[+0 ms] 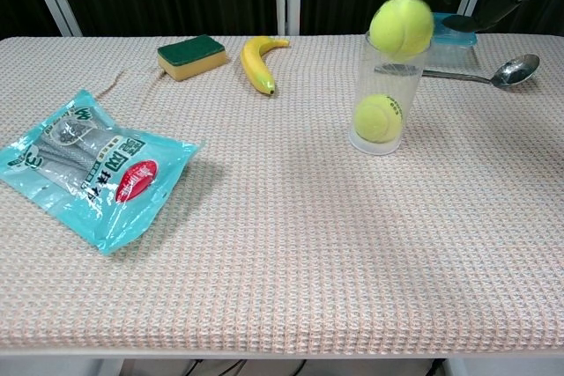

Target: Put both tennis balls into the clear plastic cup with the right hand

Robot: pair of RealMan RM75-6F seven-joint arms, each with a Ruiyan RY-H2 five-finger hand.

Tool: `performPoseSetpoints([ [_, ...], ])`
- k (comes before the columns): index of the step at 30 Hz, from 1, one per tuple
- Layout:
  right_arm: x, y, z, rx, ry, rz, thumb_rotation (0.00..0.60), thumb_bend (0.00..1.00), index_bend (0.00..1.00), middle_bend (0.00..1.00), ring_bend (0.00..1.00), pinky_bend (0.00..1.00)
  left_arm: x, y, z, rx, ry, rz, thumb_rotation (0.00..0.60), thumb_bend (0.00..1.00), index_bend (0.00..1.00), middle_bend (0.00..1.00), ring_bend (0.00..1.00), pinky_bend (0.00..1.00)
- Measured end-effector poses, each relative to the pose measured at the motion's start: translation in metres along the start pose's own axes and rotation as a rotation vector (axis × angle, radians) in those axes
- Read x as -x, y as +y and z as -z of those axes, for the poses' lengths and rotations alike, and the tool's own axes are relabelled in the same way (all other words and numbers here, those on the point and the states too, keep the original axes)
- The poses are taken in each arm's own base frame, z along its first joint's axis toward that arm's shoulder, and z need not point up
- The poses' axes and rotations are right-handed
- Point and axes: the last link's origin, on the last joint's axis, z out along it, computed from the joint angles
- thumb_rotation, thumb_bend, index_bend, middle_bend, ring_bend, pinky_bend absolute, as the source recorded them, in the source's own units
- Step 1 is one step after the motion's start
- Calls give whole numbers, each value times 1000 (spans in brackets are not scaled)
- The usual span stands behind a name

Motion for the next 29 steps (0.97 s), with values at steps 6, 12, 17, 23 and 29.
performPoseSetpoints([
  [6, -1, 0, 1, -3, -45, -23, 600, 82, 0, 0, 0, 284, 0, -2, 0, 5, -8, 19, 600, 33, 0, 0, 0, 0],
  [12, -16, 5, 16, 3, 41, -30, 600, 81, 0, 0, 0, 266, -1, -3, 2, 6, 3, 19, 600, 32, 0, 0, 0, 0],
  [17, -19, 28, 61, 76, 90, 12, 600, 81, 0, 0, 0, 187, -2, -4, 3, 3, 9, 21, 600, 33, 0, 0, 0, 0],
  [23, -1, 76, 150, 294, 23, 53, 600, 81, 0, 0, 0, 41, -2, -1, 1, 12, 9, 12, 600, 32, 0, 0, 0, 0],
  [29, 17, 114, 217, 489, -43, 53, 600, 82, 0, 0, 0, 0, -3, 2, -5, 20, 15, -6, 600, 33, 0, 0, 0, 0],
])
